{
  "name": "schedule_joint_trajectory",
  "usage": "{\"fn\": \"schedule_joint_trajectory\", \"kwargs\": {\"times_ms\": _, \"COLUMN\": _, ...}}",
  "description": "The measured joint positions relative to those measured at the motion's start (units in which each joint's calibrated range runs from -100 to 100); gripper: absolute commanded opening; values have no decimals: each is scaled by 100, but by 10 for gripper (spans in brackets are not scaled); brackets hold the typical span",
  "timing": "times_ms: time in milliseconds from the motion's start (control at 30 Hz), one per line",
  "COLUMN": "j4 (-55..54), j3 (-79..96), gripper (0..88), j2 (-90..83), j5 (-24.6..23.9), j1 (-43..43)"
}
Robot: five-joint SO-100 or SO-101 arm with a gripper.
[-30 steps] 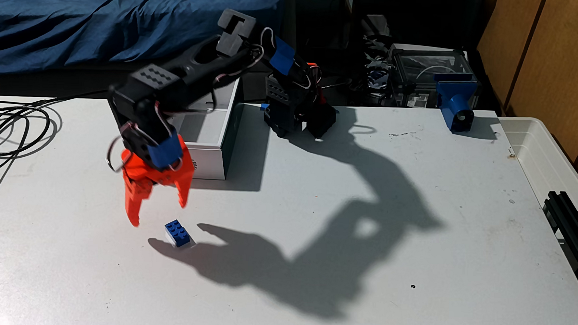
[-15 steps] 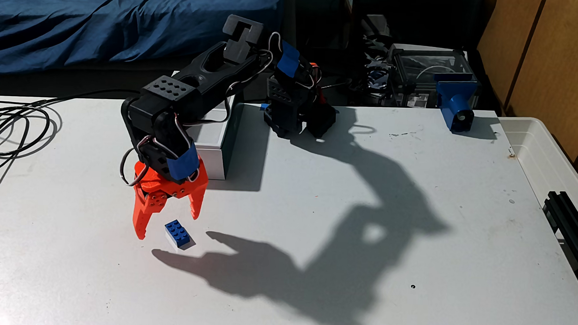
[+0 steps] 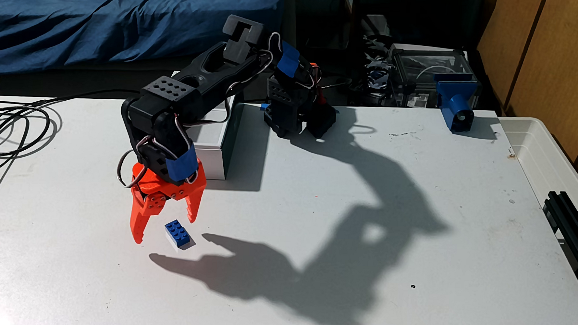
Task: Grab the blue brick and place in box
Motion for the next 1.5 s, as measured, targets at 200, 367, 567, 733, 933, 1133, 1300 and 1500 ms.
{"fn": "schedule_joint_trajectory", "kwargs": {"times_ms": 200, "j4": 0, "j3": 0, "gripper": 326, "j2": 0, "j5": 63, "j1": 0}}
{"fn": "schedule_joint_trajectory", "kwargs": {"times_ms": 367, "j4": -105, "j3": 0, "gripper": 326, "j2": 0, "j5": 158, "j1": 15}}
{"fn": "schedule_joint_trajectory", "kwargs": {"times_ms": 567, "j4": -132, "j3": 0, "gripper": 318, "j2": 0, "j5": 263, "j1": 89}}
{"fn": "schedule_joint_trajectory", "kwargs": {"times_ms": 733, "j4": -141, "j3": 63, "gripper": 318, "j2": 0, "j5": 311, "j1": 125}}
{"fn": "schedule_joint_trajectory", "kwargs": {"times_ms": 933, "j4": -378, "j3": 393, "gripper": 318, "j2": 0, "j5": 311, "j1": 125}}
{"fn": "schedule_joint_trajectory", "kwargs": {"times_ms": 1133, "j4": -422, "j3": 411, "gripper": 318, "j2": 0, "j5": 311, "j1": 125}}
{"fn": "schedule_joint_trajectory", "kwargs": {"times_ms": 1300, "j4": -422, "j3": 411, "gripper": 318, "j2": 0, "j5": 311, "j1": 125}}
{"fn": "schedule_joint_trajectory", "kwargs": {"times_ms": 1500, "j4": -422, "j3": 411, "gripper": 317, "j2": 0, "j5": 311, "j1": 125}}
